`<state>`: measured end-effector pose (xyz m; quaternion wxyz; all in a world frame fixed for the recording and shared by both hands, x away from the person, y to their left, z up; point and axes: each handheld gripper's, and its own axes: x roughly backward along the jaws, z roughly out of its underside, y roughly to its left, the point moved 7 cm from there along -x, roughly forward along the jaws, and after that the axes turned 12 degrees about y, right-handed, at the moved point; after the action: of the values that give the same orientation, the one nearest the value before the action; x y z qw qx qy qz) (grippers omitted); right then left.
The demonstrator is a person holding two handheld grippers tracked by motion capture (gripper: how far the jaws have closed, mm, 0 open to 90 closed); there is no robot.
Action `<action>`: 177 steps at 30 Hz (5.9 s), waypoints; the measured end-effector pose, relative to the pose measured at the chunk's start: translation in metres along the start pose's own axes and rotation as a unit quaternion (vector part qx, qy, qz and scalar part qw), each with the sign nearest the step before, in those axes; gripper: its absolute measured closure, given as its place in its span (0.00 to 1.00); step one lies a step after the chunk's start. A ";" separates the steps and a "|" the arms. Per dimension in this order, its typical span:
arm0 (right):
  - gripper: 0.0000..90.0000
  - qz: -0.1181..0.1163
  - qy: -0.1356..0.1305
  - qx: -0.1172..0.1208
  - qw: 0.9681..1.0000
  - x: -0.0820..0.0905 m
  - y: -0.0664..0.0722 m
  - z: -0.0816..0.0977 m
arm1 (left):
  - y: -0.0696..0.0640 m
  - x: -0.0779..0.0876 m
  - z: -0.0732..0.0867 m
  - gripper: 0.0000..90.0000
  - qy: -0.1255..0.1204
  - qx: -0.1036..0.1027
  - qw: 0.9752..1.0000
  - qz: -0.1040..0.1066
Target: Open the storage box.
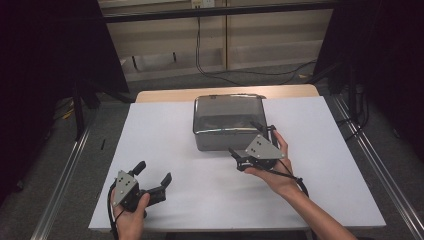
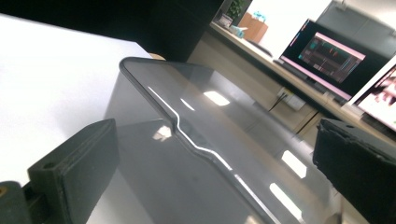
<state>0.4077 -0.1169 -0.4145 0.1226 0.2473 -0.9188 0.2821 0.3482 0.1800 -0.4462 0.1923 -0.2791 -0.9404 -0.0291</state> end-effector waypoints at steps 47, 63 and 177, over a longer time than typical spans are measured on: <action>0.72 0.134 0.095 0.364 0.917 -0.037 0.024 0.013 | -0.004 -0.007 0.001 0.04 0.012 -0.013 1.000 0.004; 0.86 0.137 0.090 0.381 0.910 -0.037 0.026 0.008 | -0.001 -0.008 0.001 0.04 0.016 -0.012 1.000 -0.007; 0.90 0.159 0.057 0.351 0.921 -0.027 -0.003 -0.028 | 0.003 -0.157 -0.087 0.15 -0.003 -0.081 0.995 0.063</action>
<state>0.4344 -0.0927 -0.4007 0.0333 0.1090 -0.7793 0.6162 0.5002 0.0878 -0.4255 0.1681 -0.3525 -0.9160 -0.0918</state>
